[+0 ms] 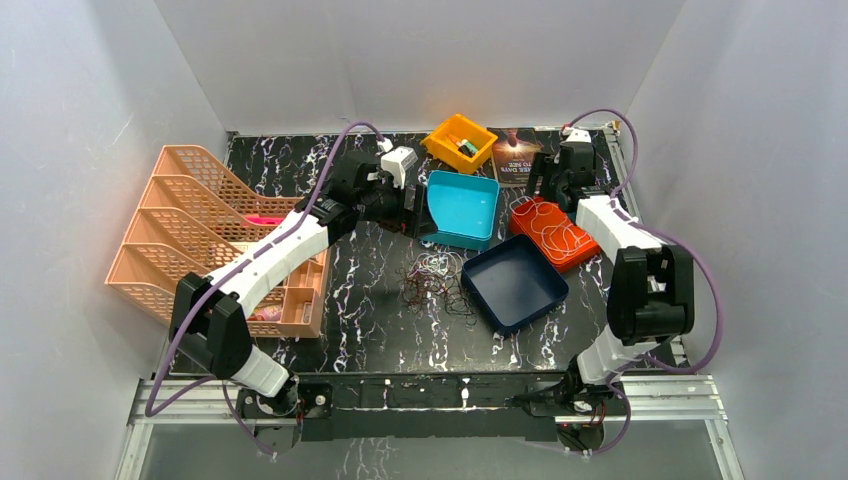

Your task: Untangle the cables

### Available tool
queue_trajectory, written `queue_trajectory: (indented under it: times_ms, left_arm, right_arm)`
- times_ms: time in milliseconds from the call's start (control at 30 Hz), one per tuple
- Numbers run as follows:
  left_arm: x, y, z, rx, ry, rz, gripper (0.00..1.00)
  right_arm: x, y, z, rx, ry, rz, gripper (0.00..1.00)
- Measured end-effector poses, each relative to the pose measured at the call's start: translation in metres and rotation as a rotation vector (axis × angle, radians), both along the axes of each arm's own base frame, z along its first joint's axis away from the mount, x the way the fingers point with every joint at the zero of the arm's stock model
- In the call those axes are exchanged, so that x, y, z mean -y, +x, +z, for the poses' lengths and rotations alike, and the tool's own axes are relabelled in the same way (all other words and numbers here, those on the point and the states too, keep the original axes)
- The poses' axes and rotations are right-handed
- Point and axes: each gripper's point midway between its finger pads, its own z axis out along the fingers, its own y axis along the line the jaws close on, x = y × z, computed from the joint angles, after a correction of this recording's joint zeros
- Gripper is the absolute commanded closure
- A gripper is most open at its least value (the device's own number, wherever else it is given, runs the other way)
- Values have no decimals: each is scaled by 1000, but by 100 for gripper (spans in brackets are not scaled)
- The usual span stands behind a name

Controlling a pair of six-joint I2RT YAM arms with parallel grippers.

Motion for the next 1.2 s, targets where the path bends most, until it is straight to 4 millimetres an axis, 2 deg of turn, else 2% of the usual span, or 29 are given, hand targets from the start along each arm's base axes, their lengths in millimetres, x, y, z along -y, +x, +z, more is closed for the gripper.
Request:
queue_trajectory:
  times_ms: [167, 333, 500, 600, 700, 733, 767, 867, 933, 967, 1067, 1100, 1200]
  left_arm:
    - [-1, 0, 1, 6, 1, 2, 13]
    - [-1, -1, 3, 10, -2, 3, 13]
    - [-2, -1, 4, 13, -3, 3, 13]
    - [-2, -1, 4, 13, -3, 3, 13]
    - [-2, -1, 4, 12, -3, 3, 13]
    - [-2, -1, 4, 12, -3, 3, 13]
    - [-2, -1, 4, 13, -3, 3, 13]
    - [-2, -1, 4, 12, -4, 2, 13]
    - [-1, -2, 4, 10, -5, -1, 13]
    - [0, -2, 5, 8, -9, -6, 13]
    - [2, -3, 5, 2, -14, -18, 13]
    - [2, -3, 5, 1, -14, -19, 13]
    - [3, -3, 5, -1, -13, -22, 13]
  right_arm:
    - [4, -4, -18, -68, -30, 44, 21]
    - [-2, -8, -21, -87, -24, 96, 27]
    - [-2, -10, -28, -116, -30, 113, 38]
    - [4, -13, -35, -141, -46, 79, 51]
    - [15, -19, -41, -133, -62, 11, 74]
    - [19, -24, -43, -138, -68, -4, 86]
    - [27, -31, -43, -133, -73, -44, 91]
    - [51, -43, -20, -48, -90, -151, 99]
    - [71, -46, -4, 6, -99, -228, 100]
    - [89, -49, 0, 16, -112, -293, 100]
    - [114, -58, -6, -1, -132, -389, 100]
    - [115, -59, -7, -2, -133, -394, 99]
    - [111, -60, -9, -9, -114, -374, 69]
